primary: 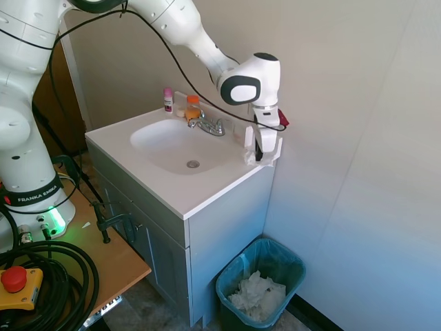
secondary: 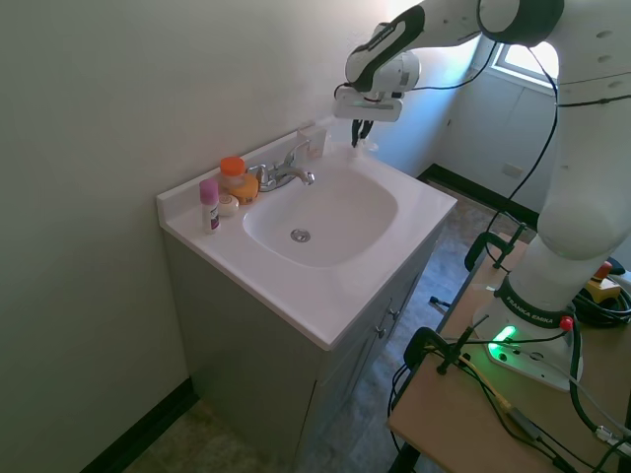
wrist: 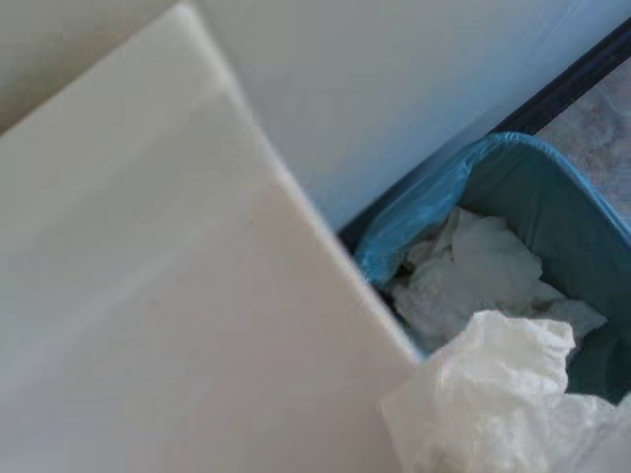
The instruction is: Throw the tissue in the trash bin
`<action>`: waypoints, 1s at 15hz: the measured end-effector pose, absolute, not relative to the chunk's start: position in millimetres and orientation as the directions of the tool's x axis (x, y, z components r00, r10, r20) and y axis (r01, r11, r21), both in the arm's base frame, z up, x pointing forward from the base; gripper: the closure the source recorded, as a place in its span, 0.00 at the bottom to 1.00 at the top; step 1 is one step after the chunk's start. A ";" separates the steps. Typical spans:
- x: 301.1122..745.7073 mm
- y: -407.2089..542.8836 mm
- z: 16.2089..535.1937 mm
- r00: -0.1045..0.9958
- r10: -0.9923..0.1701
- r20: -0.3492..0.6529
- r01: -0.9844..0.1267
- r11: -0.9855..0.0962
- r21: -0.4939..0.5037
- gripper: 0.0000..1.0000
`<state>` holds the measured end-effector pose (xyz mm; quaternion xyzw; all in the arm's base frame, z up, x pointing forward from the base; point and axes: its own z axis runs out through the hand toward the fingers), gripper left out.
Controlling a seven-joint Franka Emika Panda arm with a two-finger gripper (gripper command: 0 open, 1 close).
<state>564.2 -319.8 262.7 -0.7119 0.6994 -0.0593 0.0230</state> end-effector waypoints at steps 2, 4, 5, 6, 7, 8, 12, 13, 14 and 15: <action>545.2 -357.0 267.7 -0.040 -0.998 0.049 -0.990 0.033 -0.134 1.00; 526.7 -393.9 269.5 -0.100 -0.994 0.048 -0.986 0.093 -0.142 1.00; 520.5 -409.1 265.8 -0.123 -0.991 0.053 -0.984 0.115 -0.136 1.00; 516.2 -423.7 258.2 -0.144 -0.988 0.062 -0.983 0.135 -0.126 1.00; 514.1 -437.1 245.4 -0.163 -0.984 0.071 -0.982 0.154 -0.111 1.00; 514.4 -447.1 229.1 -0.177 -0.981 0.078 -0.981 0.170 -0.092 1.00; 526.5 -467.1 179.8 -0.182 -0.981 0.067 -0.983 0.180 -0.026 0.00; 529.8 -469.0 178.5 -0.178 -0.982 0.062 -0.984 0.178 -0.019 0.00; 533.2 -470.1 179.7 -0.175 -0.983 0.059 -0.984 0.175 -0.016 0.00; 535.7 -470.2 181.9 -0.173 -0.983 0.056 -0.985 0.172 -0.015 0.00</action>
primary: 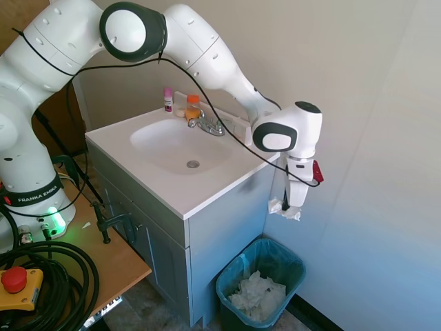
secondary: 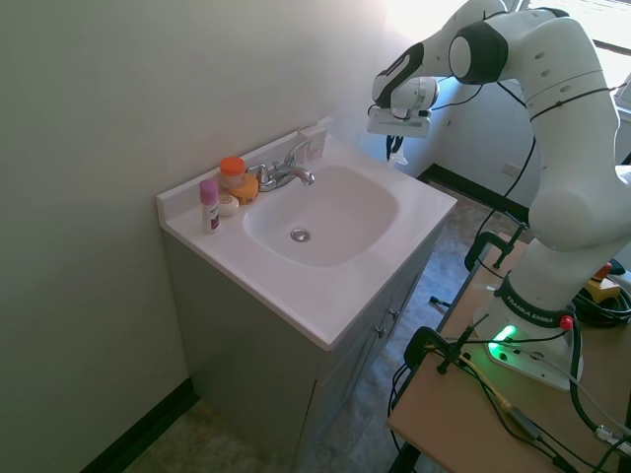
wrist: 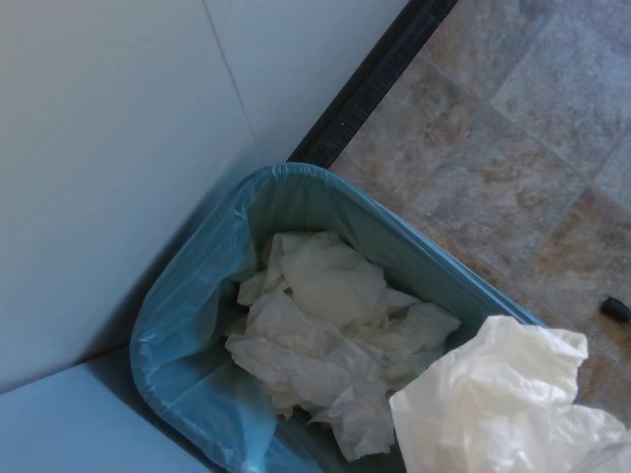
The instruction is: Throw the tissue in the trash bin
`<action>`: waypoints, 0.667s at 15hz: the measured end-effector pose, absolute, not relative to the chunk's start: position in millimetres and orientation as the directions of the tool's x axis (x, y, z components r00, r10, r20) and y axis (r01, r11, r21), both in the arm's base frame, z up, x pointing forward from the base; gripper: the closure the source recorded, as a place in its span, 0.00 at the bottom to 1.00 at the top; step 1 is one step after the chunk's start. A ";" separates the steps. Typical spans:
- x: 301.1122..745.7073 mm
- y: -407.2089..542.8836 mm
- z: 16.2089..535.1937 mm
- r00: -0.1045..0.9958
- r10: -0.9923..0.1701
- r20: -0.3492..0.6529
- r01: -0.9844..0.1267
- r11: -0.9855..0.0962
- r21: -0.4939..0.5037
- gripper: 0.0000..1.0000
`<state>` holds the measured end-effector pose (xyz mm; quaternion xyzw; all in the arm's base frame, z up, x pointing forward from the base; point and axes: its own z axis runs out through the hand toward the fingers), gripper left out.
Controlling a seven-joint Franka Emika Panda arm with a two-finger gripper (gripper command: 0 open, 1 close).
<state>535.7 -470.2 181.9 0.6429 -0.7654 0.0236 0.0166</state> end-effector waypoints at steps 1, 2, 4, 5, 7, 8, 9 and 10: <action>538.2 -469.9 184.3 -0.170 -0.984 0.054 -0.985 0.169 -0.016 0.00; 540.4 -469.9 186.9 -0.168 -0.984 0.054 -0.986 0.167 -0.020 0.00; 542.1 -469.9 188.8 -0.163 -0.985 0.056 -0.987 0.161 -0.023 0.00; 543.1 -470.1 191.7 -0.160 -0.985 0.058 -0.987 0.158 -0.028 0.00; 546.0 -469.1 199.6 -0.153 -0.986 0.062 -0.988 0.151 -0.038 0.00; 547.5 -468.1 204.1 -0.147 -0.987 0.064 -0.989 0.145 -0.043 0.00; 548.4 -467.3 208.9 -0.140 -0.988 0.065 -0.989 0.137 -0.048 0.00; 547.6 -466.8 214.5 -0.133 -0.989 0.067 -0.990 0.130 -0.054 0.00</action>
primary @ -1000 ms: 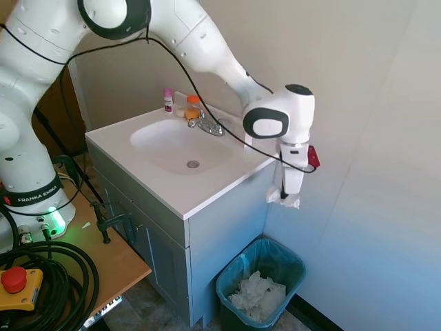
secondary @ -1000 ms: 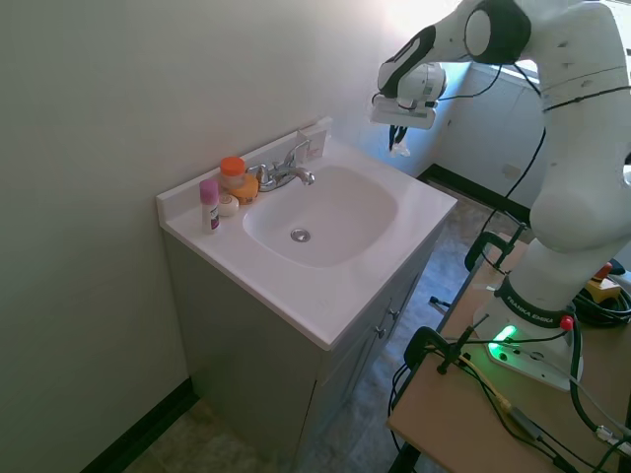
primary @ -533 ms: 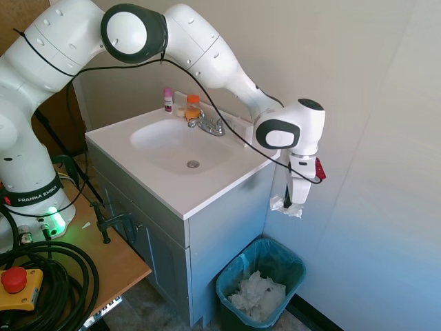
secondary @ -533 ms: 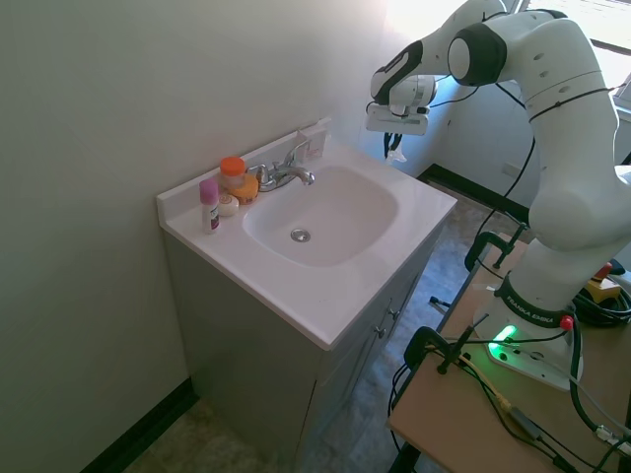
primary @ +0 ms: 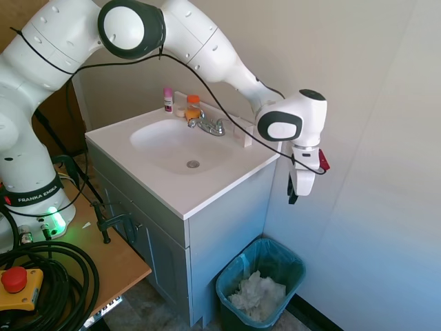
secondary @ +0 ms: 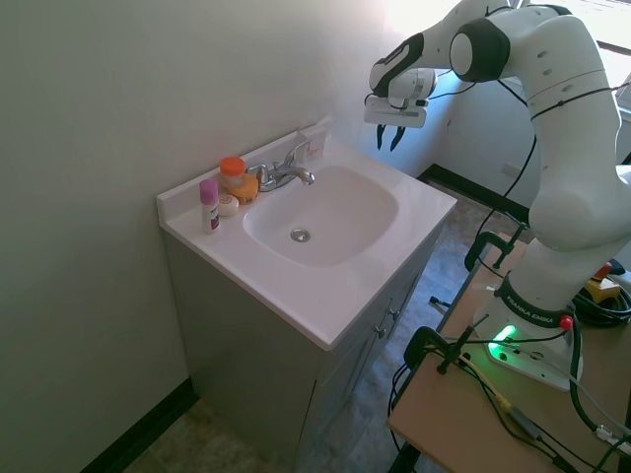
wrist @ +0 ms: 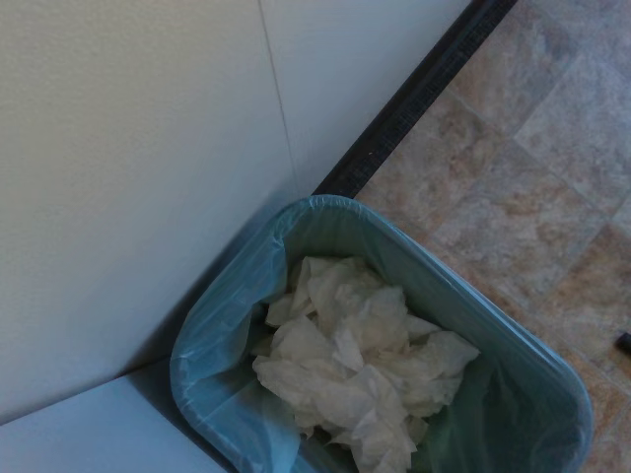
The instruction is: Throw the tissue in the trash bin
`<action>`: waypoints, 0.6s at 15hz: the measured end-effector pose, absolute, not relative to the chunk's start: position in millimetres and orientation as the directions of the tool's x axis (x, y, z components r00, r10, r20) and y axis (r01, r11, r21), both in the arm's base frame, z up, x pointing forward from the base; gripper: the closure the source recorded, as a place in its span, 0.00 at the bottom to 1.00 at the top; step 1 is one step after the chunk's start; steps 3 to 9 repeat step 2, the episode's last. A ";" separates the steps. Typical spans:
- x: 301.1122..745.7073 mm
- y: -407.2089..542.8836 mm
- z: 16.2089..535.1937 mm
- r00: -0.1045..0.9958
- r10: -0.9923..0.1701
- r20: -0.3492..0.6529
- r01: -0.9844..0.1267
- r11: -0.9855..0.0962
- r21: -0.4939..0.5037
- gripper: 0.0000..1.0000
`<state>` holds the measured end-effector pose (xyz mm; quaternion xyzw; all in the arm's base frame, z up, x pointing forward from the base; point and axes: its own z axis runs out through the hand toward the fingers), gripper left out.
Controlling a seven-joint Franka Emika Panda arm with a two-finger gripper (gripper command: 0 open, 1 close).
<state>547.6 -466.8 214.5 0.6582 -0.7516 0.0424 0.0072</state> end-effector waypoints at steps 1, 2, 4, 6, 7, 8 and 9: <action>544.0 -465.9 222.1 -0.129 -0.989 0.068 -0.990 0.124 -0.062 0.00; 538.7 -464.8 229.7 -0.124 -0.990 0.070 -0.990 0.119 -0.071 0.00; 538.7 -464.8 229.7 -0.124 -0.990 0.070 -0.990 0.119 -0.071 0.00; 538.7 -464.8 229.7 -0.124 -0.990 0.070 -0.990 0.119 -0.071 0.00; 538.7 -464.8 229.7 -0.124 -0.990 0.070 -0.990 0.119 -0.071 0.00; 538.7 -464.8 229.7 -0.124 -0.990 0.070 -0.990 0.119 -0.071 0.00; 538.7 -464.8 229.7 -0.124 -0.990 0.070 -0.990 0.119 -0.071 0.00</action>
